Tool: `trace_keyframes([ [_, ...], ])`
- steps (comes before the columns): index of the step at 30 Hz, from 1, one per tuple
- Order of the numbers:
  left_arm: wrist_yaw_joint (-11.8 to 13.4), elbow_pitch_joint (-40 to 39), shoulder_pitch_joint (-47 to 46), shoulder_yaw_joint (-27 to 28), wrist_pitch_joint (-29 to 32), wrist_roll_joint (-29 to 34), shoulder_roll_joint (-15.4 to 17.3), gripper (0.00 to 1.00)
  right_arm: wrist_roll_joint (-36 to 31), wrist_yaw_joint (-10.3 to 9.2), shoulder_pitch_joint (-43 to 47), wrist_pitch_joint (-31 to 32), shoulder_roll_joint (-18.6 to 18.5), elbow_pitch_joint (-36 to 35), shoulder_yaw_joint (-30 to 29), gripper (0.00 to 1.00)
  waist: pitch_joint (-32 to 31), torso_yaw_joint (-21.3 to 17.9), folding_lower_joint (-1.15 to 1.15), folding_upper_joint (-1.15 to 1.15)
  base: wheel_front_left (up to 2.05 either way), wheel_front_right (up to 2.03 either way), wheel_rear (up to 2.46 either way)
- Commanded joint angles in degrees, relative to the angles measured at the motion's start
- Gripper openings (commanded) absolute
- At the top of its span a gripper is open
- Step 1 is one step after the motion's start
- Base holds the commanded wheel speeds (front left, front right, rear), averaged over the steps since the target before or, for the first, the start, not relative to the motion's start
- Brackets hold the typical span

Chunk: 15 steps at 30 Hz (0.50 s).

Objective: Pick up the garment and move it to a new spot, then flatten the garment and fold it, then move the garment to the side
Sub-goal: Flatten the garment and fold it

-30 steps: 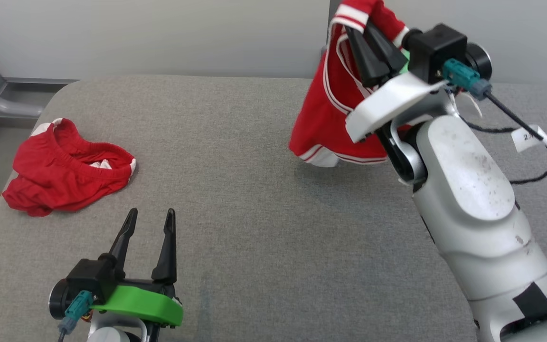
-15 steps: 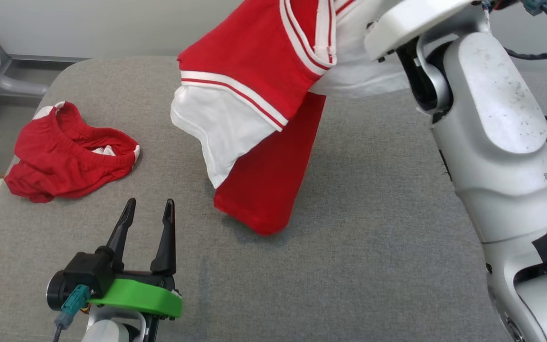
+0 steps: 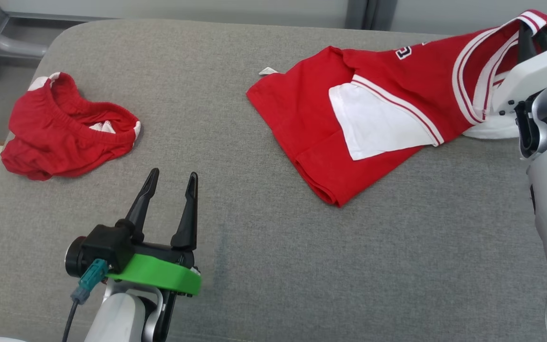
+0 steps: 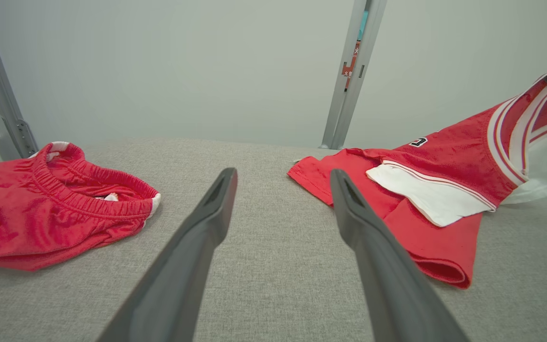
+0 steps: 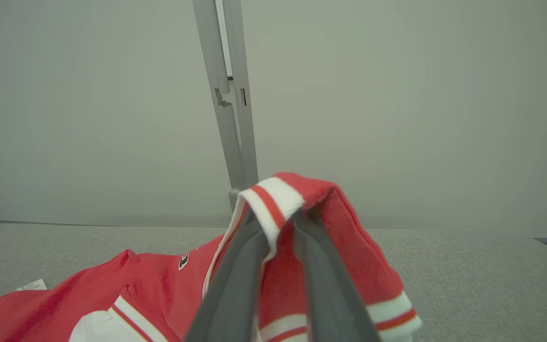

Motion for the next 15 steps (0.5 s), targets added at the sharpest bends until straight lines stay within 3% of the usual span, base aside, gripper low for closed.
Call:
trace_keyframes([
  [1,-0.11,0.00,-0.94,-0.06,0.04,-0.29,0.18,1.00,-1.15,0.00,-0.55,-0.07,-0.24,1.11,-1.04,1.00,1.68,1.81,0.00,0.00,0.00,0.00,0.00],
  [7,-0.11,0.59,-0.60,0.50,0.03,-0.27,0.37,1.00,-6.08,-0.01,1.94,1.06,0.97,6.32,-2.96,1.00,0.96,1.79,0.00,0.00,0.00,0.00,0.00],
  [15,-0.11,1.37,1.62,1.62,0.03,-0.04,0.05,1.00,-7.69,-0.01,10.24,-2.77,5.88,4.17,6.20,1.00,-2.95,-0.51,0.00,0.00,0.00,0.00,0.00],
])
